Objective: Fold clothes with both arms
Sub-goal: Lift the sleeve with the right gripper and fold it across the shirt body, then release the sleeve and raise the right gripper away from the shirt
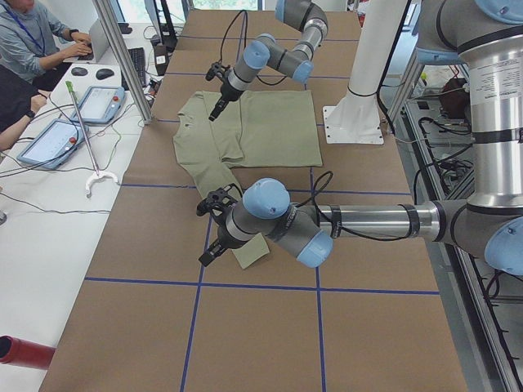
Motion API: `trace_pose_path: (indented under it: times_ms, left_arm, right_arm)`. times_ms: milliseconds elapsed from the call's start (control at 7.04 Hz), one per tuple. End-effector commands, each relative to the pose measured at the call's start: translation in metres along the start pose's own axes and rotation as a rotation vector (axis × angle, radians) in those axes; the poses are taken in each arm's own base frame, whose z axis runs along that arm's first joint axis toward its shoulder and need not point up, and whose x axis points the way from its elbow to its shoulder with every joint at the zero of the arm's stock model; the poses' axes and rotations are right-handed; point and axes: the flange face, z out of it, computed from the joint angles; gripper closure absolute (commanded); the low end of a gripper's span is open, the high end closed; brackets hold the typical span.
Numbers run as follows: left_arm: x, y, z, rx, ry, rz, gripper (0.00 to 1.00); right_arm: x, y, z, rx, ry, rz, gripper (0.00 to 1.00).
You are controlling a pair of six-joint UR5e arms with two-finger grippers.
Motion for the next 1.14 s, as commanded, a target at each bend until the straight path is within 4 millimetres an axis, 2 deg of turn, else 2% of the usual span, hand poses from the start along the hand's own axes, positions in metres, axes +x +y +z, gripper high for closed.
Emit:
trace_pose_path:
  times_ms: [0, 142, 284, 426, 568, 710, 852, 994]
  left_arm:
    - [-0.002, -0.006, 0.001, 0.022, -0.004, 0.021, 0.0]
    - [-0.004, 0.01, 0.009, 0.022, -0.001, -0.025, 0.0]
    - [-0.003, 0.018, 0.024, 0.01, 0.015, -0.148, 0.0]
    - [0.006, 0.038, 0.036, 0.03, 0.032, -0.229, 0.04]
    - [0.021, 0.057, 0.057, 0.063, 0.071, -0.301, 0.1]
    - [0.039, 0.072, 0.081, 0.075, 0.126, -0.367, 0.21]
    - [0.057, 0.075, 0.1, 0.048, 0.17, -0.448, 0.33]
    - [0.066, 0.076, 0.114, 0.044, 0.143, -0.478, 0.36]
  right_arm:
    - [0.037, -0.097, 0.007, -0.198, 0.036, 0.004, 0.01]
    - [0.075, -0.137, -0.001, -0.241, 0.054, -0.079, 0.01]
    - [0.143, -0.167, 0.001, -0.28, 0.022, -0.142, 0.01]
    - [0.225, -0.188, 0.01, -0.305, -0.017, -0.219, 0.01]
    - [0.304, -0.211, 0.011, -0.309, -0.05, -0.31, 0.01]
    - [0.385, -0.236, 0.009, -0.321, -0.075, -0.386, 0.01]
    - [0.459, -0.245, 0.009, -0.342, -0.1, -0.466, 0.01]
    - [0.504, -0.247, 0.001, -0.353, -0.119, -0.502, 0.01]
